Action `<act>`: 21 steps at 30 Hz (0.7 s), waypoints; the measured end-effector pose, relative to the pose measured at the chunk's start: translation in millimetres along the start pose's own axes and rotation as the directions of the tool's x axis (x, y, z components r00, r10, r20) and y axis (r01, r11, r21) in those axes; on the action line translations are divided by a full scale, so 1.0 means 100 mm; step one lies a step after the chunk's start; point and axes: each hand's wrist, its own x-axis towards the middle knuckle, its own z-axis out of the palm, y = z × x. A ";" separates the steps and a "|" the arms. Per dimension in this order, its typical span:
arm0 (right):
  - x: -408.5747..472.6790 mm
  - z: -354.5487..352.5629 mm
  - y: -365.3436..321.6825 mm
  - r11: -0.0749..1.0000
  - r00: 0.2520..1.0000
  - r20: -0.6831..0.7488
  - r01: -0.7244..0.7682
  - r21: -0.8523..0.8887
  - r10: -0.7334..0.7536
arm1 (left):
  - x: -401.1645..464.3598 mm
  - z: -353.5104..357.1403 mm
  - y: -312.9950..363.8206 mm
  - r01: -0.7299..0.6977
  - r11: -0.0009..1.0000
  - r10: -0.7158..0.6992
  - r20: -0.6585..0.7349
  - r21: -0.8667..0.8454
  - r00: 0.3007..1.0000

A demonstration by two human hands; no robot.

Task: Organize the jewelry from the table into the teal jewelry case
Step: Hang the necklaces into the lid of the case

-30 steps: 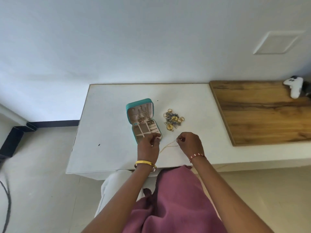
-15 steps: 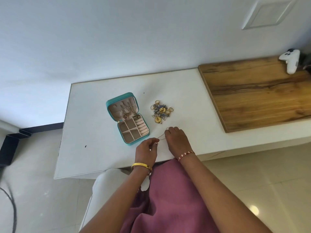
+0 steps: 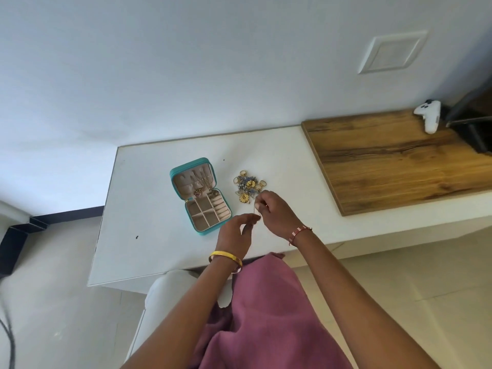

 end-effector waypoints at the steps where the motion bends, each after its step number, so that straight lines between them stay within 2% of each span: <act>1: -0.03 -0.05 -0.08 1.000 1.000 0.005 0.006 0.021 -0.006 | -0.02 -0.05 0.05 -0.015 0.999 0.014 -0.026 -0.032 1.000; 5: -0.13 -0.23 -0.34 0.986 0.999 -0.052 -0.004 0.164 0.013 | -0.10 -0.29 0.24 -0.056 0.992 0.045 -0.097 -0.116 0.994; 8: -0.24 -0.32 -0.51 0.918 0.995 -0.062 -0.042 0.393 0.072 | -0.19 -0.49 0.37 -0.071 0.972 0.038 -0.149 -0.223 0.988; 10: -0.31 -0.34 -0.59 0.797 0.995 -0.030 -0.056 0.602 0.092 | -0.26 -0.61 0.43 -0.067 0.948 0.011 -0.180 -0.312 0.984; 12: -0.39 -0.35 -0.66 0.629 0.995 0.013 -0.072 0.774 0.098 | -0.34 -0.73 0.47 -0.039 0.882 -0.053 -0.180 -0.470 0.982; 14: -0.43 -0.34 -0.69 0.529 0.994 0.050 -0.095 0.843 0.099 | -0.41 -0.83 0.51 0.016 0.788 -0.129 -0.139 -0.616 0.982; 17: -0.51 -0.31 -0.72 0.543 0.992 0.066 -0.112 0.832 0.104 | -0.50 -0.99 0.55 0.065 0.628 -0.197 -0.078 -0.775 0.977; 21: -0.61 -0.32 -0.74 0.662 0.988 0.017 -0.117 0.740 0.155 | -0.60 -1.21 0.61 0.073 0.407 -0.260 -0.039 -0.911 0.965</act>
